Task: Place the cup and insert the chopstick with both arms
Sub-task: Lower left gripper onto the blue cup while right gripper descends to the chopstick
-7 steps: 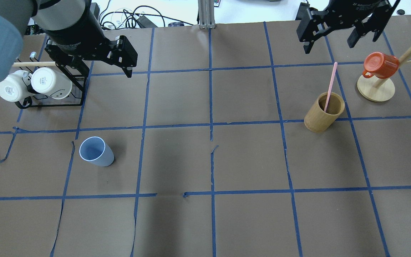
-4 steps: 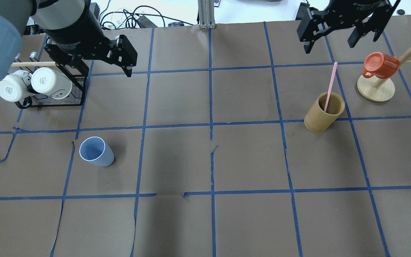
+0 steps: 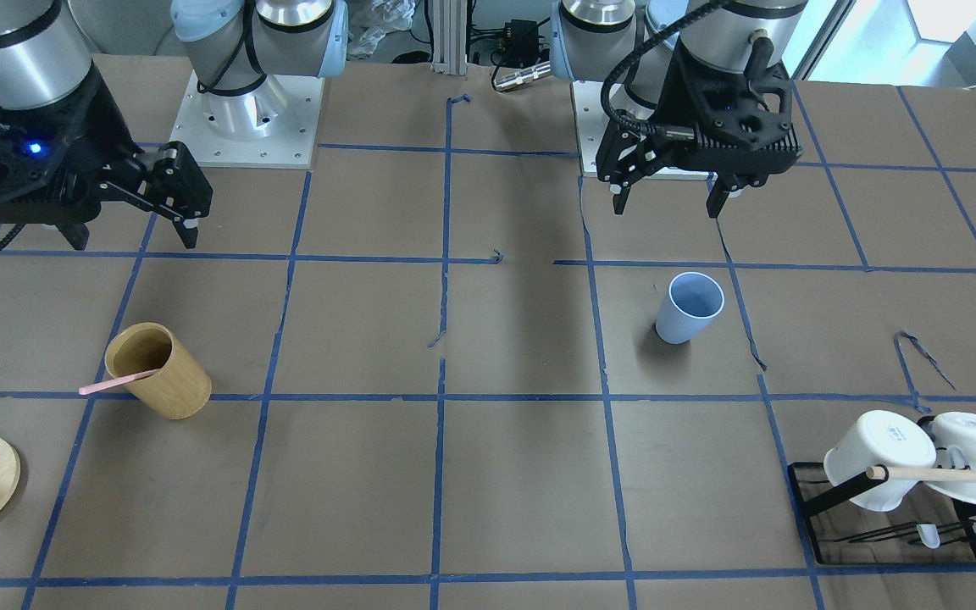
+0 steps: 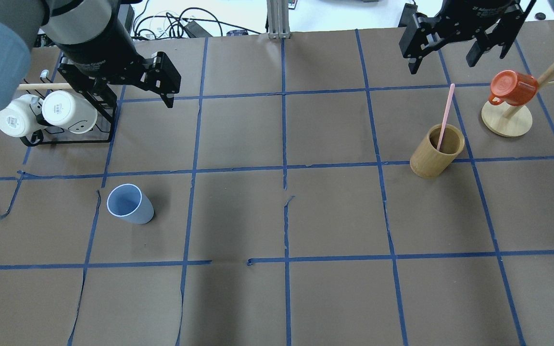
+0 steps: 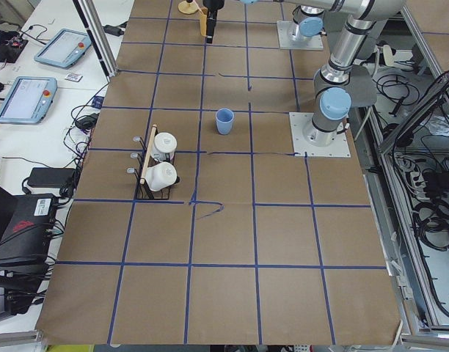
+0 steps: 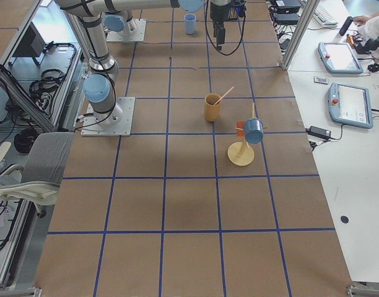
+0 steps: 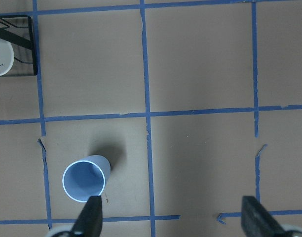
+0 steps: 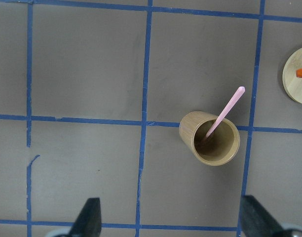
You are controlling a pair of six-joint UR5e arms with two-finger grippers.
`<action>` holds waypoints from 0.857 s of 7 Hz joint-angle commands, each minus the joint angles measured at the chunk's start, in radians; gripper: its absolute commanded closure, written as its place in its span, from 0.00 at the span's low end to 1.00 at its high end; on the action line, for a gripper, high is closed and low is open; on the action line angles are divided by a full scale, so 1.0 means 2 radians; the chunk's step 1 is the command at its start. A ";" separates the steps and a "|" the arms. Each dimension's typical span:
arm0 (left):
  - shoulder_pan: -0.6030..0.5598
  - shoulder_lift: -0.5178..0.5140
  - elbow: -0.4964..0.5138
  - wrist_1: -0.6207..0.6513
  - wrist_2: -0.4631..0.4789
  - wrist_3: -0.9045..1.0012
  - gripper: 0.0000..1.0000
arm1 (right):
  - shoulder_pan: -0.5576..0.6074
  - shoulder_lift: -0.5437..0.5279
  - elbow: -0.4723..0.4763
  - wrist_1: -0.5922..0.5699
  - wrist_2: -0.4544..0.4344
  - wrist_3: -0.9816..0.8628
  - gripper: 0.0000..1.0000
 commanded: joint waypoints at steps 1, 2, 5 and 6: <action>0.041 -0.012 -0.080 0.015 0.001 0.051 0.00 | -0.041 0.050 -0.022 -0.002 -0.001 0.003 0.00; 0.074 -0.022 -0.137 0.069 0.001 0.056 0.00 | -0.045 0.091 -0.043 0.007 -0.007 0.002 0.00; 0.089 -0.053 -0.229 0.159 0.014 0.063 0.00 | -0.046 0.144 -0.048 0.018 -0.026 -0.007 0.00; 0.089 -0.061 -0.230 0.159 0.019 0.065 0.03 | -0.047 0.160 -0.050 0.018 -0.035 -0.009 0.00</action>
